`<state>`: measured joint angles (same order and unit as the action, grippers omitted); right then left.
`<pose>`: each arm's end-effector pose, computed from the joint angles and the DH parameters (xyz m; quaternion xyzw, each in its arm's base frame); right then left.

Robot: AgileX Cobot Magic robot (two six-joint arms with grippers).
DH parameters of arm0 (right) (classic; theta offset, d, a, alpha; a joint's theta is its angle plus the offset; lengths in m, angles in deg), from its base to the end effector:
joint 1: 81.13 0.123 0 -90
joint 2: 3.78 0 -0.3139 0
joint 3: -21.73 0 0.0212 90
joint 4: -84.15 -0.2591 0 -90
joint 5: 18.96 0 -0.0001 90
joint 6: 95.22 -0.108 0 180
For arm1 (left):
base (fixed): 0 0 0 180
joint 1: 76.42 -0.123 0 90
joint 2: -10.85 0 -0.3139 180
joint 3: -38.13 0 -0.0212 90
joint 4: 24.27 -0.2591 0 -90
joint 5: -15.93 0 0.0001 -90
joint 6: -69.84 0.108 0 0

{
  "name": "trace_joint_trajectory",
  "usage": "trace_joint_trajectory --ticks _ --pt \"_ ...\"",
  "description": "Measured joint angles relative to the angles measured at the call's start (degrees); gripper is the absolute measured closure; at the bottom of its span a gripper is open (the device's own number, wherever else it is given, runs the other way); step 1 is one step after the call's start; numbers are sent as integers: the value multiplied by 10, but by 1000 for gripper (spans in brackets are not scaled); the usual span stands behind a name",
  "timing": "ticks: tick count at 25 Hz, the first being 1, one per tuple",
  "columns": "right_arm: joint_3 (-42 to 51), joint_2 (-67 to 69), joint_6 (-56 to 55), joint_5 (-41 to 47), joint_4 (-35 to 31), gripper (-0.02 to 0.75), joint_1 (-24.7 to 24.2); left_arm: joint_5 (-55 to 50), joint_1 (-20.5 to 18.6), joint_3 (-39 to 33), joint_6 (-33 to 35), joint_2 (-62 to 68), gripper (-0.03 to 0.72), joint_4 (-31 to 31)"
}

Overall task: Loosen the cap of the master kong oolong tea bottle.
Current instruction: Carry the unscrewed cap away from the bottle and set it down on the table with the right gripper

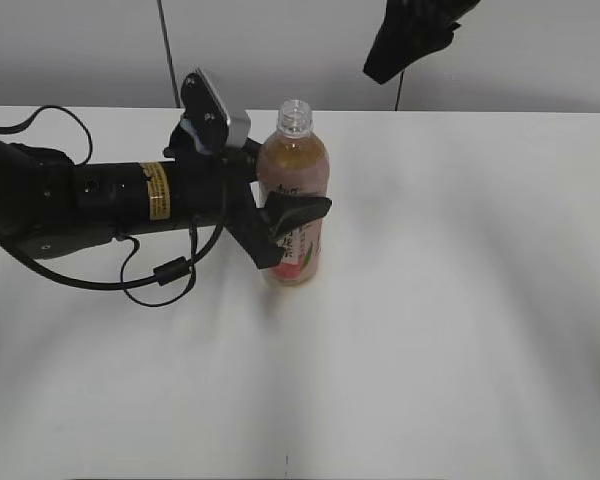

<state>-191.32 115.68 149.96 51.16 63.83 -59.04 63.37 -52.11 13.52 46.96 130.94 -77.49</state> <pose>0.4076 0.2035 0.3409 -0.6470 0.7148 0.0889 0.2503 0.3433 -0.2249 0.1632 0.4537 0.6654 -0.2799 0.5226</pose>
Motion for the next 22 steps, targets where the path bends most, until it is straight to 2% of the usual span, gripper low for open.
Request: trace_joint_trajectory --ticks 3,7,9,15,19,22 --pt "0 0 -109 0 9 458 -16 32 -2 -2 -4 0 267 31" --pt "5 1 -282 0 77 457 -17 88 -11 -2 -28 0 267 56" --pt "18 1 -328 -1 105 457 -17 91 -18 -2 -39 0 267 58" --pt "128 9 -398 -1 162 457 -23 90 -33 -2 -58 0 267 59" --pt "202 22 -422 -5 162 457 -48 87 -34 -3 -61 0 267 58" --pt "243 28 -427 -39 152 458 -77 74 -34 -4 -62 0 267 58"
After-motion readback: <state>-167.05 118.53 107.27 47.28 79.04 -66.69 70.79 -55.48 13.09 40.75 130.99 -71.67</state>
